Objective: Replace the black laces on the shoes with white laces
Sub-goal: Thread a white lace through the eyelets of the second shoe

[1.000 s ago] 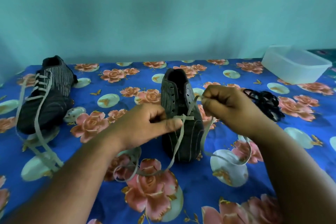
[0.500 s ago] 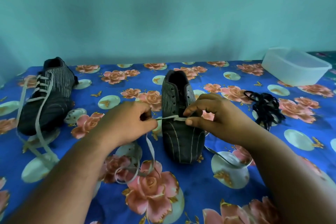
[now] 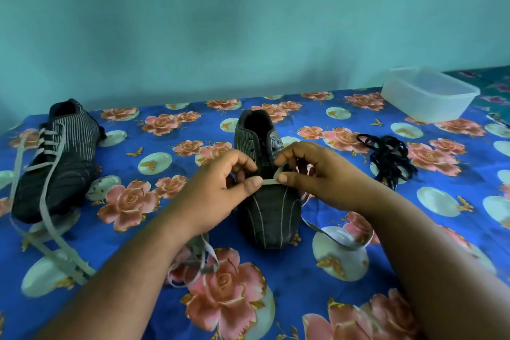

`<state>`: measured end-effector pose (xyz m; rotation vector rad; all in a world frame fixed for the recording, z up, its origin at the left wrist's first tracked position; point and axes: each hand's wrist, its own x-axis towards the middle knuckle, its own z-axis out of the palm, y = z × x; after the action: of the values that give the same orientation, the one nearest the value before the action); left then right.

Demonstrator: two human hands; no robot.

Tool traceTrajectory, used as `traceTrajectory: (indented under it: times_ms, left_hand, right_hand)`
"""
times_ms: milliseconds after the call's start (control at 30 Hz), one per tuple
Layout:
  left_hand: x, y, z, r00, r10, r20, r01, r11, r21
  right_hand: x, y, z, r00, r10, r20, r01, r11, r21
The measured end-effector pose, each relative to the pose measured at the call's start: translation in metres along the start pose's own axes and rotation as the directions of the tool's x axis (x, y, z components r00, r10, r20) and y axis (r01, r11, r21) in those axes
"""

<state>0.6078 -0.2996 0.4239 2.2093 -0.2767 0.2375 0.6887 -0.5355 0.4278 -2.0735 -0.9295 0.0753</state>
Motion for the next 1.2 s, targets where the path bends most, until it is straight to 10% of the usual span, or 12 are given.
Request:
traceTrajectory:
  times_ms: [467,700,867,1200]
  left_hand:
    - [0.0,-0.015,-0.028,0.984,-0.137,0.116,0.141,0.989,-0.032]
    - [0.002,-0.008,-0.015,0.978,-0.198,0.071,0.204,0.976,-0.081]
    - [0.005,-0.005,-0.005,0.961,-0.251,-0.117,0.25,0.968,-0.029]
    - [0.01,-0.004,0.016,0.918,-0.344,-0.194,0.298,0.926,-0.232]
  right_hand:
    - [-0.008,0.0,-0.025,0.977,0.12,0.177,-0.136,0.987,0.084]
    - [-0.008,0.011,-0.036,0.966,0.195,-0.168,-0.191,0.981,0.04]
    - [-0.018,0.024,-0.048,0.932,0.268,0.244,-0.224,0.955,-0.194]
    - [-0.018,0.024,-0.044,0.944,0.221,0.246,-0.148,0.947,-0.286]
